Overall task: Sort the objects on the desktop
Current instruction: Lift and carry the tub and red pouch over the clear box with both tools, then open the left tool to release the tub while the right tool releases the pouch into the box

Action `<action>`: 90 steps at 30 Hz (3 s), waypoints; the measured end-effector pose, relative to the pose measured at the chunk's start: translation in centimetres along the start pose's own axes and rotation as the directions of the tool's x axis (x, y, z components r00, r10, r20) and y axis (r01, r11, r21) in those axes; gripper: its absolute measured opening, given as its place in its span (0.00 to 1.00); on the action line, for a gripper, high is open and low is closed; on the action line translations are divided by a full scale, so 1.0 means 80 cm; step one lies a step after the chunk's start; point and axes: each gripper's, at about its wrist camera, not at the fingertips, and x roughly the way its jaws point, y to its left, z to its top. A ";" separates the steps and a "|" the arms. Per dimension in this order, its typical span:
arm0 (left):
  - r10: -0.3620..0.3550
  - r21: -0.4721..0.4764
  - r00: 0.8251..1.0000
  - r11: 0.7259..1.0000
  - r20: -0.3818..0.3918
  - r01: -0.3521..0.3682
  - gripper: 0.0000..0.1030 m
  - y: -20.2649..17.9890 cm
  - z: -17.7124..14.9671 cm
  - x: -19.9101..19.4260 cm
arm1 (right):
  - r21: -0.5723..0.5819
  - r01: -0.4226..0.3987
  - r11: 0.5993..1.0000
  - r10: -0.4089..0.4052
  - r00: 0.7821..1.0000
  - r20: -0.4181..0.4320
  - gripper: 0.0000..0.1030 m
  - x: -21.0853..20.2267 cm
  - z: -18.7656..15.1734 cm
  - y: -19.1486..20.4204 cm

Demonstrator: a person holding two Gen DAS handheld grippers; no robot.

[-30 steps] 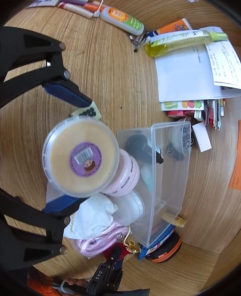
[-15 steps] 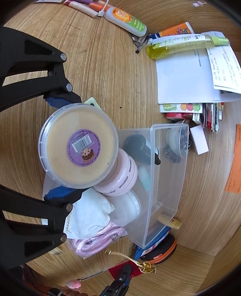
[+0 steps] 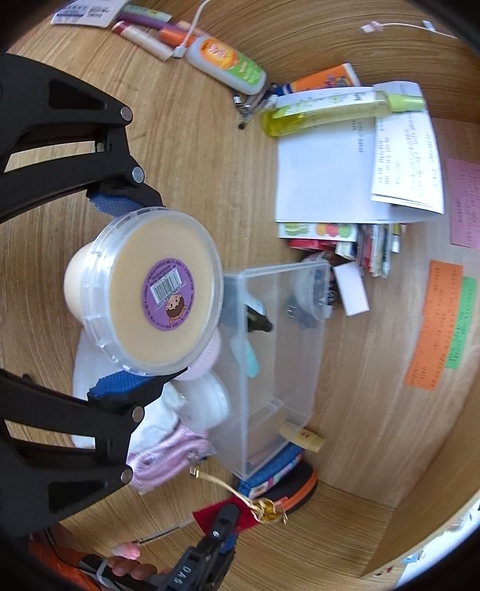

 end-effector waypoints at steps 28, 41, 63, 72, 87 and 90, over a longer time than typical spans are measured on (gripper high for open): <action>-0.088 0.007 0.996 0.996 0.029 0.088 0.65 -0.002 0.110 0.031 | -0.017 -0.055 0.998 0.055 0.999 0.003 0.27 0.055 0.065 0.026; -0.072 0.037 0.997 0.997 -0.003 0.072 0.65 -0.016 0.140 0.076 | -0.027 -0.038 0.999 0.038 0.999 -0.012 0.27 0.096 0.096 0.022; -0.019 0.072 0.994 0.997 -0.105 0.027 0.65 -0.015 0.146 0.169 | -0.066 -0.025 0.997 0.013 0.984 -0.179 0.28 0.181 0.092 0.014; -0.001 0.100 0.994 0.995 -0.111 0.012 0.65 -0.017 0.144 0.179 | -0.119 -0.020 0.993 -0.010 0.970 -0.242 0.30 0.205 0.091 0.030; -0.018 0.130 0.994 0.991 -0.111 0.032 0.65 -0.006 0.139 0.161 | -0.084 -0.020 0.996 -0.005 0.958 -0.286 0.41 0.216 0.087 0.035; -0.031 0.139 0.994 0.989 -0.109 0.046 0.65 -0.008 0.137 0.154 | -0.090 -0.005 0.996 -0.020 0.960 -0.279 0.50 0.212 0.088 0.035</action>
